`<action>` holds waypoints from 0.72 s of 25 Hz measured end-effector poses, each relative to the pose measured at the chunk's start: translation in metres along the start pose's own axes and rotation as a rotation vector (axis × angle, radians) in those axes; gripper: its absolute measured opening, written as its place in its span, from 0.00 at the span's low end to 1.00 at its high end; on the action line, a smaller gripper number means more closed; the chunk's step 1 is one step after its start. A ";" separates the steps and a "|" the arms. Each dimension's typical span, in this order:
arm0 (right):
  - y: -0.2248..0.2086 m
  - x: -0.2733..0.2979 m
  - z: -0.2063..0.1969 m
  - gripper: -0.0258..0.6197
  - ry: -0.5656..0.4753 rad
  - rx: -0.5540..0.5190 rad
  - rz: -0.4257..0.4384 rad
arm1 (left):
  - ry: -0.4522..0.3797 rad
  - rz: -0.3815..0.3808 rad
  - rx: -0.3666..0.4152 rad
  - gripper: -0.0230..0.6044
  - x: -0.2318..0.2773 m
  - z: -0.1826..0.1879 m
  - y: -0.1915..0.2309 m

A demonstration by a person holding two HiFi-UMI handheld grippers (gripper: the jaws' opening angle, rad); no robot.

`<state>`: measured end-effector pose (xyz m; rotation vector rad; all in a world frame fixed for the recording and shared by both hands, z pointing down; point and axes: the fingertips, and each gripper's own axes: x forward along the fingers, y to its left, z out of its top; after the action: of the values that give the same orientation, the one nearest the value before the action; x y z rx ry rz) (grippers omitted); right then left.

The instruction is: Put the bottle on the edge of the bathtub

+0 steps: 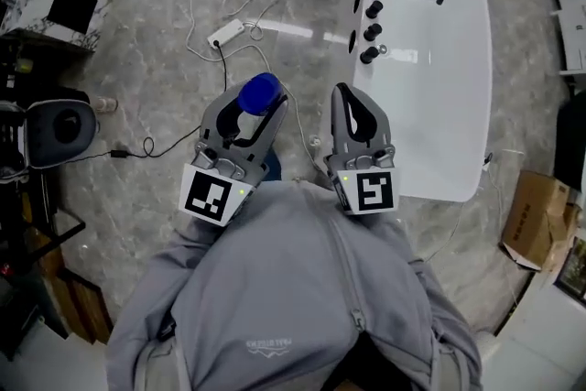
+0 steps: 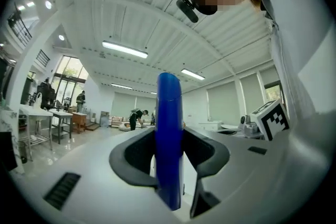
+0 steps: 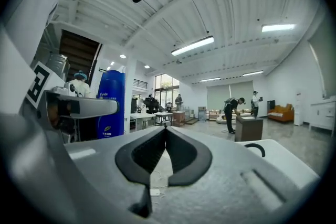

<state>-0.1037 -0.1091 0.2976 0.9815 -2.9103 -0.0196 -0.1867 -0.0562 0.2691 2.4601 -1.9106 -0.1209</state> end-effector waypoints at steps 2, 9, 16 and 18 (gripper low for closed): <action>-0.011 0.012 0.000 0.04 0.006 0.004 -0.067 | 0.018 -0.074 -0.006 0.29 0.016 -0.002 0.007; -0.047 0.019 -0.009 0.04 0.016 0.016 -0.313 | 0.048 -0.340 -0.024 0.29 0.067 -0.012 0.017; -0.073 -0.001 -0.020 0.04 0.050 0.024 -0.499 | 0.076 -0.526 -0.048 0.29 0.098 -0.025 0.001; -0.079 -0.008 -0.024 0.04 0.058 0.028 -0.539 | 0.079 -0.570 -0.053 0.29 0.107 -0.030 -0.007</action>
<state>-0.0479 -0.1666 0.3184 1.7014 -2.5099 0.0203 -0.1519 -0.1586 0.2936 2.8401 -1.1127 -0.0791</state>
